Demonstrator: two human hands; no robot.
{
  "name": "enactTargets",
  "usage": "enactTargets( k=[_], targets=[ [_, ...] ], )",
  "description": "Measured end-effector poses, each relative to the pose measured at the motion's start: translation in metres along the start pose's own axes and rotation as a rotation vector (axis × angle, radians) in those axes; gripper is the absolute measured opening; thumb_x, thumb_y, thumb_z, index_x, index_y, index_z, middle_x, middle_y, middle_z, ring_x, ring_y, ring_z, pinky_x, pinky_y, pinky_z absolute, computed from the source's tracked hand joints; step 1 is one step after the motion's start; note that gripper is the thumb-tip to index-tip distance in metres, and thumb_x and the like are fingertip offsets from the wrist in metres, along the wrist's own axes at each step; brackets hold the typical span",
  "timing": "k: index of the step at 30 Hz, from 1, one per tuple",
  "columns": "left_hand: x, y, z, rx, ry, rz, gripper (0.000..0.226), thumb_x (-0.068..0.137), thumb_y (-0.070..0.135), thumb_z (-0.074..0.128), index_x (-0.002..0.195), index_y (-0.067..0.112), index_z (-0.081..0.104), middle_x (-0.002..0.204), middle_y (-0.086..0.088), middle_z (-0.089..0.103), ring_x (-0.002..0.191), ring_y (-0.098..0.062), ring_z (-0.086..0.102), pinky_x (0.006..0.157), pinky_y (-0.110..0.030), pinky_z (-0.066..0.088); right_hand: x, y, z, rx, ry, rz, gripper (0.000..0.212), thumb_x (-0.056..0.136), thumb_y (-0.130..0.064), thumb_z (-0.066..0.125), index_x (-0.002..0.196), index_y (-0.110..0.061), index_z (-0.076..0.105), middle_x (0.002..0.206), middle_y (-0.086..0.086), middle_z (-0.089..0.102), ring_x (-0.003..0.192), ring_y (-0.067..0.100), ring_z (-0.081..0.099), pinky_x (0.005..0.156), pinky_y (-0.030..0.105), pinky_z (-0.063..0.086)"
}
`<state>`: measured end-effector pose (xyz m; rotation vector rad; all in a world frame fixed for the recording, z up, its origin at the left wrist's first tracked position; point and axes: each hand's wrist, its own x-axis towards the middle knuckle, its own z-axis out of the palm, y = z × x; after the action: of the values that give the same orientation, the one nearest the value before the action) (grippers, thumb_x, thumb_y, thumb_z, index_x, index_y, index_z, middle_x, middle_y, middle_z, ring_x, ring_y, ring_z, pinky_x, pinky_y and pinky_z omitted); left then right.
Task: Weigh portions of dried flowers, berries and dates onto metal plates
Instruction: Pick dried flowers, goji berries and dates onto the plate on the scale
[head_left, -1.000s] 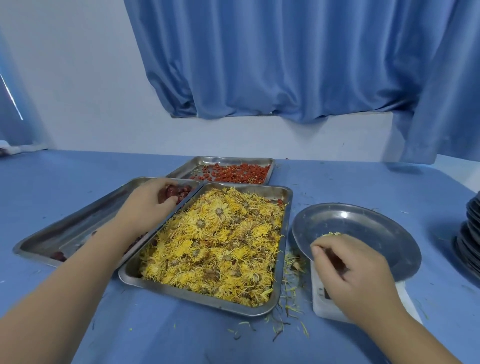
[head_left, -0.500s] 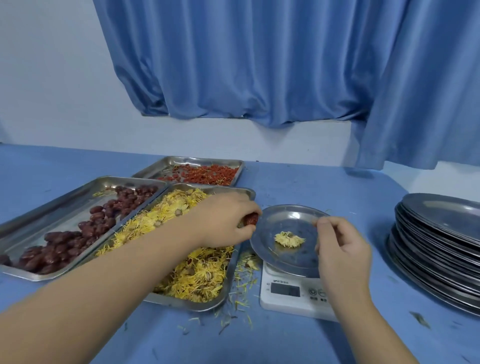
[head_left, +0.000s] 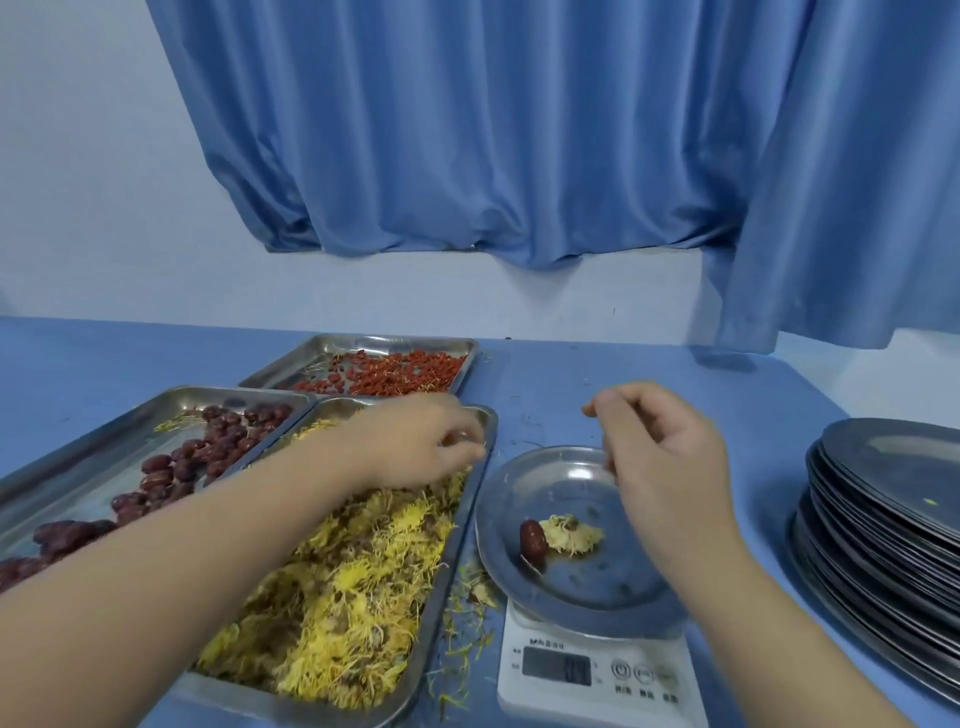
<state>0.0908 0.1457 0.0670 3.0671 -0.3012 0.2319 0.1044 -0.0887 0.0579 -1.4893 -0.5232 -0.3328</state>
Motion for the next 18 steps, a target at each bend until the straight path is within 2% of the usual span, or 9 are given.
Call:
enactTargets(
  k=[4,6,7,9,11,14,18],
  targets=[
    [0.021,-0.062,-0.019,-0.027,0.055,-0.239,0.020,0.096,0.039,0.046,0.088,0.035,0.064,0.093,0.016,0.061,0.082,-0.001,0.059,0.074,-0.026,0.050,0.043,0.014,0.000,-0.094,-0.174,0.092,0.023,0.088,-0.026,0.058,0.066,-0.021,0.066,0.047,-0.005,0.051,0.045,0.008,0.046,0.050,0.025,0.040],
    [0.034,-0.097,-0.020,-0.039,0.079,-0.375,0.022,0.097,0.035,0.047,0.083,0.031,0.063,0.091,0.010,0.065,0.082,-0.011,0.063,0.073,-0.032,0.052,0.058,0.028,0.001,-0.166,-0.242,0.135,0.022,0.086,-0.026,0.059,0.066,-0.022,0.067,0.049,-0.004,0.055,0.047,0.008,0.049,0.053,0.028,0.043],
    [0.041,-0.114,-0.018,-0.024,0.083,-0.446,0.023,0.097,0.034,0.046,0.087,0.026,0.065,0.093,0.004,0.067,0.085,-0.017,0.063,0.077,-0.036,0.052,0.063,0.035,0.001,-0.189,-0.271,0.153,0.021,0.085,-0.025,0.060,0.067,-0.019,0.067,0.050,-0.004,0.057,0.048,0.009,0.050,0.055,0.030,0.044],
    [0.058,-0.140,-0.013,0.017,0.065,-0.567,0.025,0.097,0.031,0.047,0.103,0.017,0.067,0.104,-0.004,0.067,0.093,-0.021,0.059,0.082,-0.034,0.045,0.072,0.049,0.000,-0.227,-0.321,0.180,0.020,0.083,-0.023,0.060,0.068,-0.013,0.066,0.051,-0.004,0.058,0.050,0.012,0.050,0.057,0.032,0.044],
    [0.076,-0.158,-0.008,0.034,-0.010,-0.644,0.027,0.098,0.028,0.047,0.116,0.018,0.064,0.118,-0.009,0.064,0.097,-0.021,0.052,0.085,-0.032,0.039,0.080,0.060,-0.003,-0.264,-0.350,0.195,0.020,0.084,-0.022,0.061,0.068,-0.010,0.066,0.052,-0.004,0.058,0.049,0.011,0.049,0.058,0.031,0.043],
    [0.101,-0.178,-0.005,0.001,-0.144,-0.701,0.036,0.098,0.026,0.051,0.133,0.020,0.057,0.136,-0.012,0.055,0.107,-0.026,0.053,0.097,-0.039,0.041,0.091,0.067,-0.011,-0.274,-0.342,0.217,0.019,0.083,-0.023,0.061,0.066,-0.016,0.068,0.052,-0.002,0.060,0.048,0.009,0.051,0.056,0.030,0.044],
    [0.129,-0.191,0.006,0.001,-0.217,-0.776,0.046,0.096,0.026,0.054,0.140,0.015,0.050,0.143,-0.013,0.050,0.117,-0.032,0.056,0.101,-0.046,0.047,0.099,0.065,-0.016,-0.240,-0.300,0.197,0.017,0.077,-0.030,0.057,0.068,-0.021,0.069,0.054,-0.002,0.062,0.048,0.007,0.055,0.053,0.027,0.047]
  ],
)
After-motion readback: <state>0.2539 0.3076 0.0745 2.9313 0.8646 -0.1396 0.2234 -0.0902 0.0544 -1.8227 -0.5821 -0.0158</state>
